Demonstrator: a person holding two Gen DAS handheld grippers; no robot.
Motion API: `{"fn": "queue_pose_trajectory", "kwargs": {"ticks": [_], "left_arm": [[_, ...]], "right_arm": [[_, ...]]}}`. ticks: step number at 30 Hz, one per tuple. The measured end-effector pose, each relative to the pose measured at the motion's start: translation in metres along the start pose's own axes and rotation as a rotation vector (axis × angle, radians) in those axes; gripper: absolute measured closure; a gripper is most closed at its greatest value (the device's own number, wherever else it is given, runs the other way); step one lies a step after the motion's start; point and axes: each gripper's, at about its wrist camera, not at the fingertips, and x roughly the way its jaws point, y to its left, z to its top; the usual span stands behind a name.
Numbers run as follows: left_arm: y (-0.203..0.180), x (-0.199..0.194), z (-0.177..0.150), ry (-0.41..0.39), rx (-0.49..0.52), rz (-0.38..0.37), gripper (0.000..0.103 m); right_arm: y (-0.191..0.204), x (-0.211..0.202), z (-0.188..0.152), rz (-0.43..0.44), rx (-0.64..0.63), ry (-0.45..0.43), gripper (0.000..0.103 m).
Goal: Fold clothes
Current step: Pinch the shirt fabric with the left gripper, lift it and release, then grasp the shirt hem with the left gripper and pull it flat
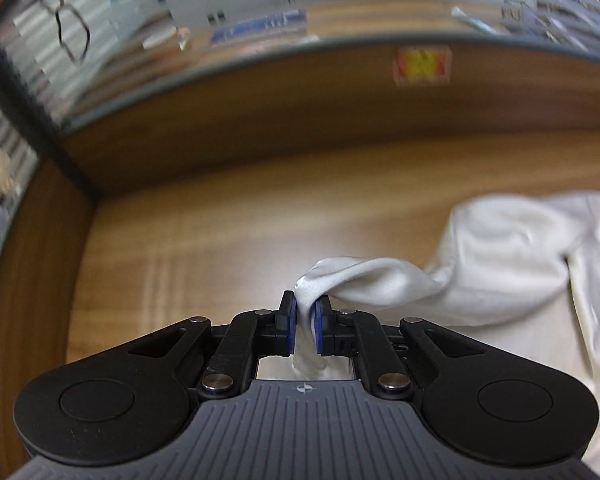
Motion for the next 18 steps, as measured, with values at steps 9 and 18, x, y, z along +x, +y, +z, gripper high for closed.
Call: {"fn": "queue_pose_trajectory", "kwargs": {"ticks": [9,18], "left_arm": [[0.025,0.033,0.078,-0.03,-0.002,0.036,0.084],[0.033,0.061,0.074,0.035,0.063,0.035,0.041]], "right_arm": [[-0.003,0.005,0.001,-0.02,0.044,0.022,0.053],[-0.004,0.005,0.006,-0.039,0.069,0.026,0.051]]}}
